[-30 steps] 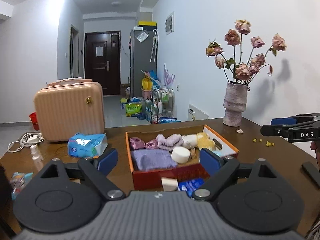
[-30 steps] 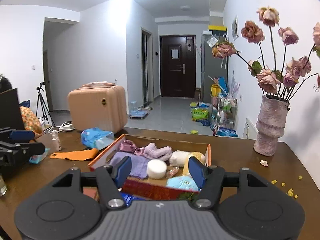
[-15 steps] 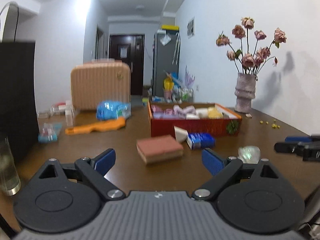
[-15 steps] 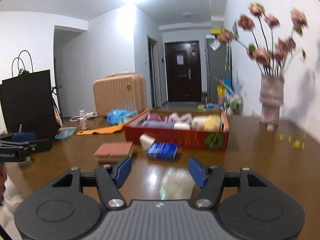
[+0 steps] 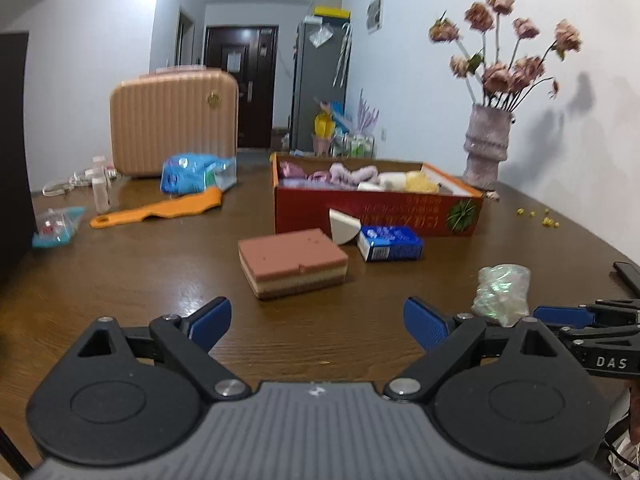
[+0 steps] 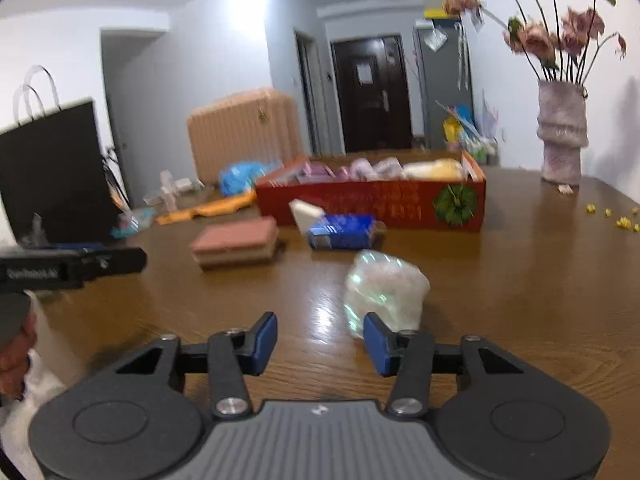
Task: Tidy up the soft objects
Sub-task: 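Move both tools back to the clear plastic bag and white wedge sponge, then grasp the white wedge sponge with the left tool while the right tool grasps the clear plastic bag, then carry the wedge sponge and plastic bag into the box and open both tools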
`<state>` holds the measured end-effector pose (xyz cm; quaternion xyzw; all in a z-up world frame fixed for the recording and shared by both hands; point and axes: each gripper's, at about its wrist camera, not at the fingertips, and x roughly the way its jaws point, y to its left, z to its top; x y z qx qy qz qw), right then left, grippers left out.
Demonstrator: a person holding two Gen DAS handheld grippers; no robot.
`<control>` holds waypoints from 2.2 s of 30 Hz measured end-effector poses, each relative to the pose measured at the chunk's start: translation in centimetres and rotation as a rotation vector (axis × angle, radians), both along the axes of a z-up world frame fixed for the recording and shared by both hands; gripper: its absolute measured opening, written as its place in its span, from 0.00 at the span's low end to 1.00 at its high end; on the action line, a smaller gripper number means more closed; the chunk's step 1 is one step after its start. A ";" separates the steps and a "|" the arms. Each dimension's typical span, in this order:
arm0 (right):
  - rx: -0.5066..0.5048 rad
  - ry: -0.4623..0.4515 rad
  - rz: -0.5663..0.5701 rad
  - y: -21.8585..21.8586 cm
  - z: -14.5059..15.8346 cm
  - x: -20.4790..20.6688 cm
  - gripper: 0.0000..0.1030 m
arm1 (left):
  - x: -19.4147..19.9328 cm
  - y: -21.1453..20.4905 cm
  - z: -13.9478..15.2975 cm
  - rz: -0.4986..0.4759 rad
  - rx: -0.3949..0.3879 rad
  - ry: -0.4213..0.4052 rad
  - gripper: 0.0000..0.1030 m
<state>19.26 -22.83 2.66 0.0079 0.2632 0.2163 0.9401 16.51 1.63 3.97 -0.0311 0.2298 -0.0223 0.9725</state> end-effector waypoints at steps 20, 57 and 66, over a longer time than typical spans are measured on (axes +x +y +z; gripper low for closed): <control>-0.061 -0.051 -0.133 -0.2 0.5 13.4 0.50 | 15.4 0.9 0.5 -0.016 -0.088 0.021 0.92; 0.072 -0.053 -0.033 -1.8 2.2 9.1 0.24 | 11.0 -1.6 3.1 -0.047 -0.180 0.039 0.24; 0.158 -0.098 0.109 -0.5 7.1 12.8 0.24 | 16.6 -0.8 7.4 -0.147 -0.090 0.004 0.25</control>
